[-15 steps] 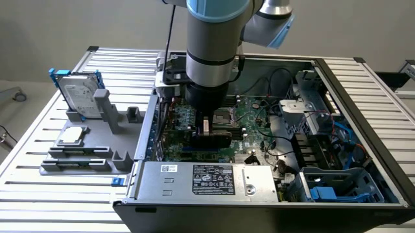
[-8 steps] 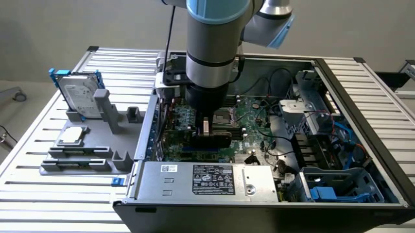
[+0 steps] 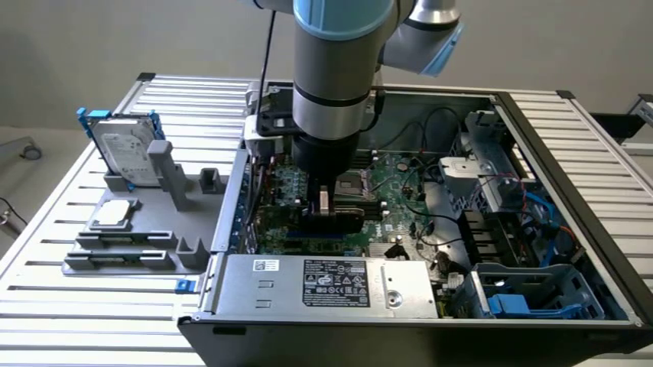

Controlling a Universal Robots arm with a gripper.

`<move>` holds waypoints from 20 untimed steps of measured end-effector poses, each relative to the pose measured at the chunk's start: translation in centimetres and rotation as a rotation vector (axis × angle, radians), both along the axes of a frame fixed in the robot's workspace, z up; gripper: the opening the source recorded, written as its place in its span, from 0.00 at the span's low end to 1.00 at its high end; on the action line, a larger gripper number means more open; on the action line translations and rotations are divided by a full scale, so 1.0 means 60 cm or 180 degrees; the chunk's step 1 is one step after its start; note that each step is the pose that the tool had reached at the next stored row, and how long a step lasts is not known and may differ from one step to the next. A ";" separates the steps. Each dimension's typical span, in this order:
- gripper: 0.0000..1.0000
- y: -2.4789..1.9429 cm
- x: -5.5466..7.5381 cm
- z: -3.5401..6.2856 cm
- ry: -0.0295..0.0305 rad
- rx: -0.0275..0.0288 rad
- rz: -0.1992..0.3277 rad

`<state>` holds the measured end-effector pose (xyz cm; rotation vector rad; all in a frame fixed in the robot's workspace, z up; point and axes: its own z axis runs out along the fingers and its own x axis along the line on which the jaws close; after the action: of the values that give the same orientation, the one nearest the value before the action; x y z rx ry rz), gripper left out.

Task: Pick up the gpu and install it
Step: 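Insert the gpu into the slot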

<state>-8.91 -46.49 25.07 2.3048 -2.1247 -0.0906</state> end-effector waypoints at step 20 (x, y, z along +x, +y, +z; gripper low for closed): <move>0.53 -0.0013 0.000 0.014 0.0016 0.0024 0.0013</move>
<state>-8.90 -46.56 25.94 2.3104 -2.1208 -0.1046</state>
